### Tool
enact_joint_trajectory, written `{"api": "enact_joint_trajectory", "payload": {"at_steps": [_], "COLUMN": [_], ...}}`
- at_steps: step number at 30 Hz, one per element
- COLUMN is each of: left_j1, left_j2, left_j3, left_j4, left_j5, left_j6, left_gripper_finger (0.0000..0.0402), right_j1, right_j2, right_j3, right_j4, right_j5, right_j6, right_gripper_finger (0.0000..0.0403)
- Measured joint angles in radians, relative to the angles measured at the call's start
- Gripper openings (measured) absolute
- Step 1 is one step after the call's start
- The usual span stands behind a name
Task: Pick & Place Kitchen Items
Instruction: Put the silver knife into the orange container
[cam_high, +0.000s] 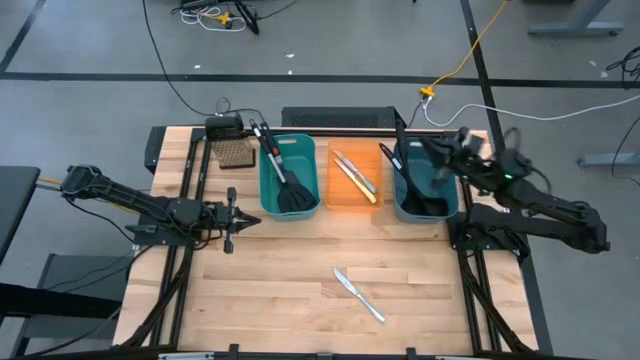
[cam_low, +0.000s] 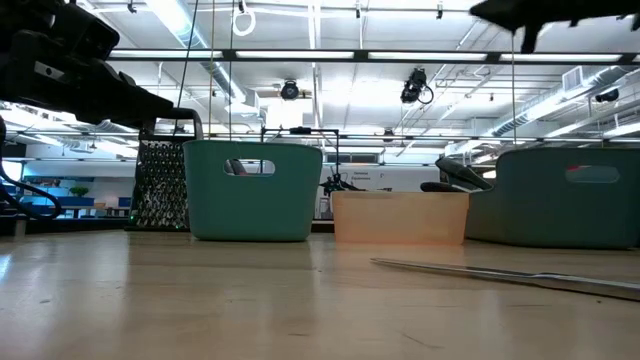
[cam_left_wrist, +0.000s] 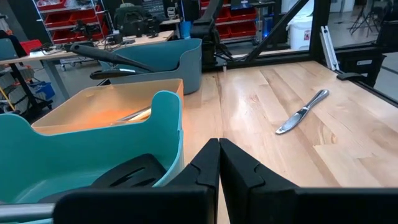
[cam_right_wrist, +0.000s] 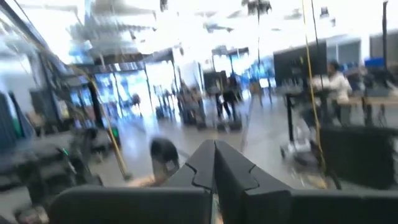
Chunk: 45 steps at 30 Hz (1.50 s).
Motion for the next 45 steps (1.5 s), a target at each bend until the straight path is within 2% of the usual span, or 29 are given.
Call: {"api": "enact_joint_trajectory", "payload": {"at_steps": [4, 11, 18, 24, 28, 34, 41, 45], "left_j1": [0.000, 0.000, 0.000, 0.000, 0.000, 0.000, 0.000, 0.000], "left_j2": [0.000, 0.000, 0.000, 0.000, 0.000, 0.000, 0.000, 0.000], "left_j3": [0.000, 0.000, 0.000, 0.000, 0.000, 0.000, 0.000, 0.000], "left_j4": [0.000, -0.001, -0.023, -0.022, -0.022, -0.022, -0.022, -0.022], "left_j5": [0.000, 0.000, 0.000, 0.000, 0.000, 0.000, 0.000, 0.000], "left_j6": [-0.001, -0.006, -0.008, -0.017, -0.027, -0.029, -0.029, -0.028], "left_gripper_finger": [0.0014, 0.0014, 0.0014, 0.0014, 0.0014, 0.0014, 0.0014, 0.0014], "right_j1": [0.042, 0.100, 0.120, 0.120, 0.120, 0.120, 0.125, 0.174], "right_j2": [-0.129, -0.329, -0.443, -0.458, -0.458, -0.458, -0.458, -0.421], "right_j3": [0.000, 0.000, -0.025, -0.120, -0.202, -0.268, -0.272, -0.272], "right_j4": [-0.079, -0.260, -0.431, -0.415, -0.314, -0.237, -0.200, -0.199], "right_j5": [0.039, 0.023, -0.014, -0.195, -0.323, -0.388, -0.388, -0.407], "right_j6": [-0.011, -0.011, 0.027, 0.029, 0.049, 0.059, 0.147, 0.184], "right_gripper_finger": [0.0007, 0.0004, 0.0004, 0.0003, 0.0003, 0.0002, 0.0004, 0.0004]}}
